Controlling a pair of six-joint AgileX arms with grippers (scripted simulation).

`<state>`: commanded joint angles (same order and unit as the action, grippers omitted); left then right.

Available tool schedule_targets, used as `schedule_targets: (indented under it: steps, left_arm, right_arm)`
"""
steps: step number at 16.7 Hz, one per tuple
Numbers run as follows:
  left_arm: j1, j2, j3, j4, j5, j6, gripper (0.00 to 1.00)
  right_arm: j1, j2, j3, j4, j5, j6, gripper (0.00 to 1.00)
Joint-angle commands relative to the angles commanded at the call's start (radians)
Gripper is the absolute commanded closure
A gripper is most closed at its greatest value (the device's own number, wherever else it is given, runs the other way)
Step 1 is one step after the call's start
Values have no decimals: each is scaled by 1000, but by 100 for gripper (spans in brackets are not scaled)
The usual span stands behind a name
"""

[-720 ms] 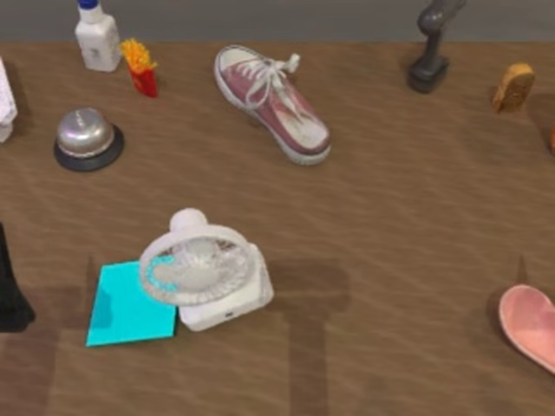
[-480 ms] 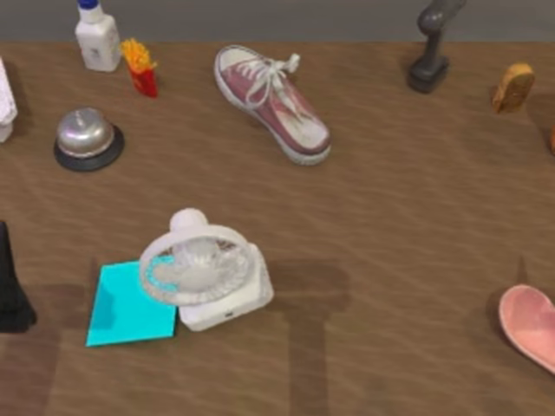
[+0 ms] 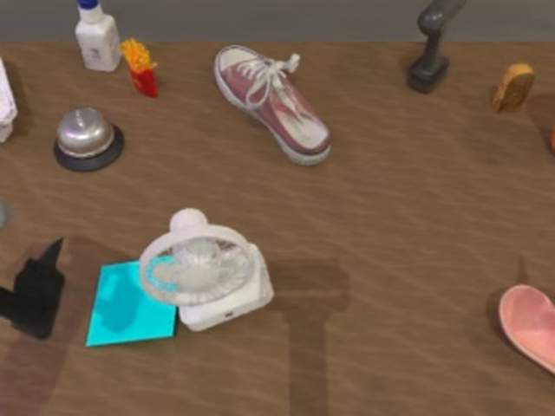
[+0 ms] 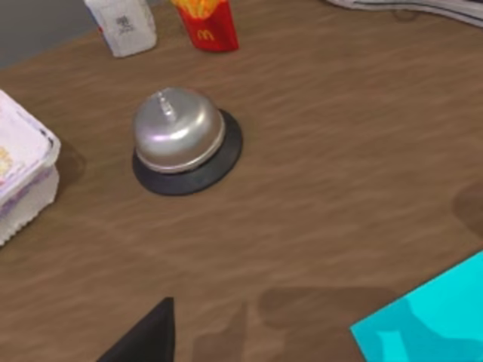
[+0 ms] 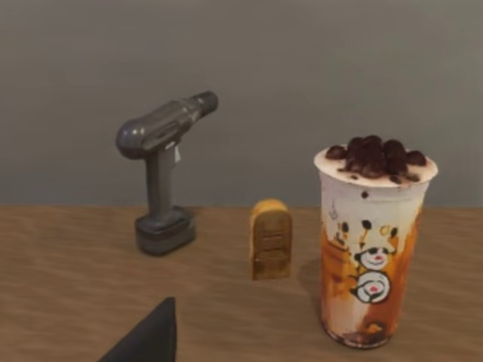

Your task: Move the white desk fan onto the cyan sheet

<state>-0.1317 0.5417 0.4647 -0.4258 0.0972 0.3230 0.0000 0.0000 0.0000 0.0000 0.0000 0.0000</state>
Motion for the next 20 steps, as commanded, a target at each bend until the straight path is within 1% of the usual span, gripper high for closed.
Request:
schedule_targets:
  steps: [7,11,15,20]
  left_arm:
    - [-144,647,534,-473,103,351,0]
    - [-207,935,785,-672,153,506,0]
    - [-241,1090,923,-775,183,594,0]
    - [-245,1106,937,-786,187,603,0]
  right_arm:
    - [0,0,0,0,0,0,0]
    - [0,0,0,0,0,0,0]
    - [0,0,0,0,0,0,0]
    - [0,0,0,0,0,0,0]
